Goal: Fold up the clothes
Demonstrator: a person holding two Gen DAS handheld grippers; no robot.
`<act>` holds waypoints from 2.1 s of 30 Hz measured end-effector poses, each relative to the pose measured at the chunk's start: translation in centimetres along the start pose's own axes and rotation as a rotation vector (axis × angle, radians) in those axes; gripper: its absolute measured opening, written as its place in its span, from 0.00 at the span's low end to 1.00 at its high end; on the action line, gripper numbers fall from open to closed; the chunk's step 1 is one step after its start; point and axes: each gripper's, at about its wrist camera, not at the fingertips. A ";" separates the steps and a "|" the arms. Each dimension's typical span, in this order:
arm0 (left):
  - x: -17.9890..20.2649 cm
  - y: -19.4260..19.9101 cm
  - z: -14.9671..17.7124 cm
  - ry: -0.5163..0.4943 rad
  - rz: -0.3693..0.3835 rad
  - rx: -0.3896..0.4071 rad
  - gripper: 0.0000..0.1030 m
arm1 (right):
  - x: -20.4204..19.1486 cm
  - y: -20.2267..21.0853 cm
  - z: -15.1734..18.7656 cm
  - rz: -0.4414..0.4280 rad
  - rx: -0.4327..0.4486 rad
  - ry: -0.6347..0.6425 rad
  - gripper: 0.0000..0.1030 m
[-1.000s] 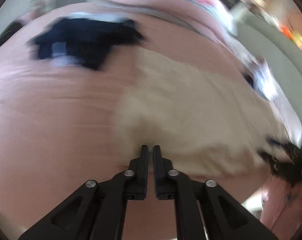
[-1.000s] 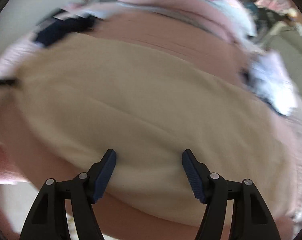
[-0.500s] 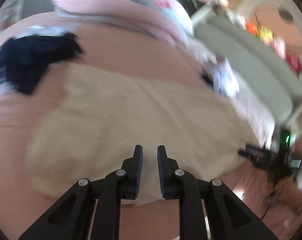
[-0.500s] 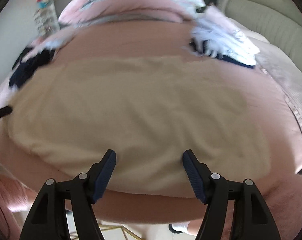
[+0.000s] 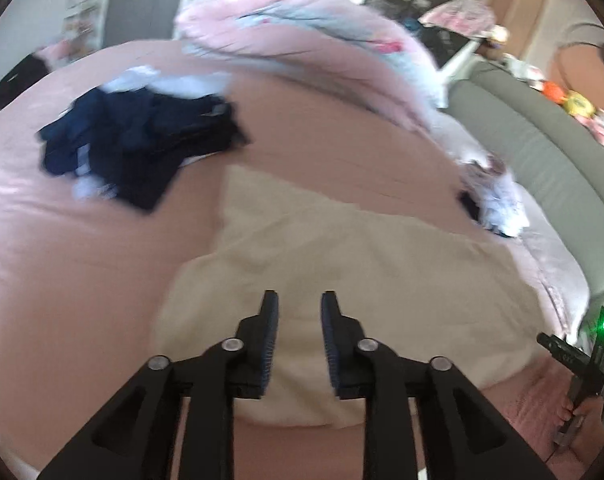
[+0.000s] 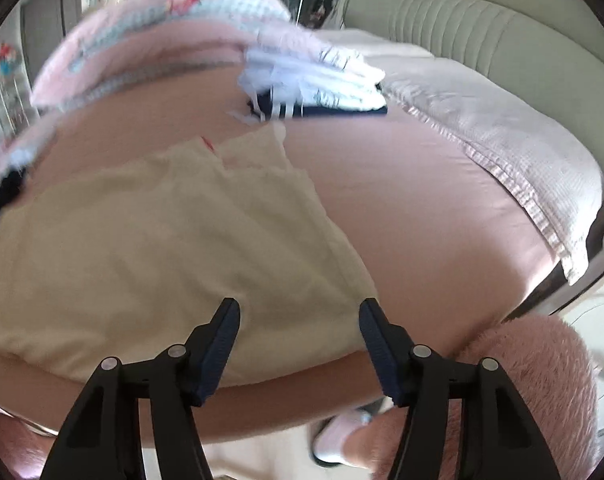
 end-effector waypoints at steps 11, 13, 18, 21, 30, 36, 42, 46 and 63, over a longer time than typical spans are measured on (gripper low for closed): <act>12.7 -6.9 3.5 -0.312 0.194 -0.239 0.30 | 1.8 -2.1 1.7 -0.284 -0.191 -0.262 0.64; 13.4 -7.1 3.6 -0.337 0.189 -0.243 0.30 | 4.0 -2.3 2.2 -0.232 -0.181 -0.382 0.67; 12.6 -7.3 2.5 -0.257 0.223 -0.233 0.30 | 6.0 -3.0 2.3 -0.205 -0.181 -0.510 0.78; 12.6 -7.1 1.7 -0.247 0.235 -0.202 0.30 | 5.6 -3.8 2.1 -0.226 -0.188 -0.511 0.93; 11.8 -7.2 1.3 -0.237 0.223 -0.195 0.30 | 6.9 -1.2 2.2 -0.263 -0.176 -0.604 0.74; 14.3 -8.4 2.0 -0.310 0.322 -0.202 0.30 | 1.7 -1.1 -0.4 -0.241 -0.114 -0.321 0.74; 12.8 -8.2 3.3 -0.454 0.141 -0.269 0.25 | -3.2 -2.7 1.3 -0.068 -0.129 0.082 0.61; 6.1 -5.6 1.7 -0.286 0.023 -0.214 0.22 | -0.2 -1.9 0.8 -0.059 -0.124 -0.059 0.64; -6.4 -0.1 2.8 0.210 -0.130 -0.040 0.21 | 4.5 -4.0 -1.0 -0.044 -0.175 -0.375 0.63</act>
Point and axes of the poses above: each gripper's, at about its wrist camera, not at the fingertips, and y roughly against the way its jaws point, x to its right, z to its underside
